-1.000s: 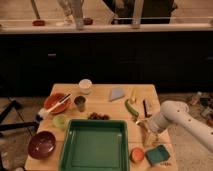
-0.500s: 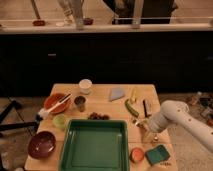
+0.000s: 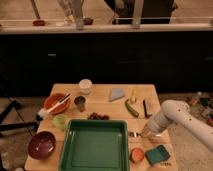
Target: Place fork in paper cup
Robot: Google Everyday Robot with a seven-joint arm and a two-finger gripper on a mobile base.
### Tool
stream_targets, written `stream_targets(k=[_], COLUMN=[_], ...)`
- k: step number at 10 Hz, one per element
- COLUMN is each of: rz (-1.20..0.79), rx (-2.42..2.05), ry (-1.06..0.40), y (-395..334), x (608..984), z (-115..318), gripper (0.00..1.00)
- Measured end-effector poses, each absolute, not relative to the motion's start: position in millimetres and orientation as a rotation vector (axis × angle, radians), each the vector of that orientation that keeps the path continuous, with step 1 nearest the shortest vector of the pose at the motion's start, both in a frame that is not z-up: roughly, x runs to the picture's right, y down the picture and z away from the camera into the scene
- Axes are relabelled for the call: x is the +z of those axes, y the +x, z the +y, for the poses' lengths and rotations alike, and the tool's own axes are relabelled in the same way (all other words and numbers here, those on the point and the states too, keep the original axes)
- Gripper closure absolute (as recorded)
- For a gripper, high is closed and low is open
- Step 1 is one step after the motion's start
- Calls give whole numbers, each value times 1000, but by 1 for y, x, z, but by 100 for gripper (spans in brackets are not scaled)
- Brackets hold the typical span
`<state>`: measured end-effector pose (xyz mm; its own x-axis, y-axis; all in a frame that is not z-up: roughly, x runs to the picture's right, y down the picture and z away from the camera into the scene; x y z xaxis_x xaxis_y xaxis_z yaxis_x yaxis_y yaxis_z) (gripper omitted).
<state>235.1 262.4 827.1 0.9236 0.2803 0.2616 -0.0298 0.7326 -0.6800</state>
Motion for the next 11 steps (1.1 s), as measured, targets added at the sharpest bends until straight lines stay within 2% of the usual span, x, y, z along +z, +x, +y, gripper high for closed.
stream_targets(k=[6, 11], rz=[-350, -307], rx=[169, 197], ry=[-721, -595], y=[241, 251], x=[825, 799], z=[261, 216], gripper=[100, 100])
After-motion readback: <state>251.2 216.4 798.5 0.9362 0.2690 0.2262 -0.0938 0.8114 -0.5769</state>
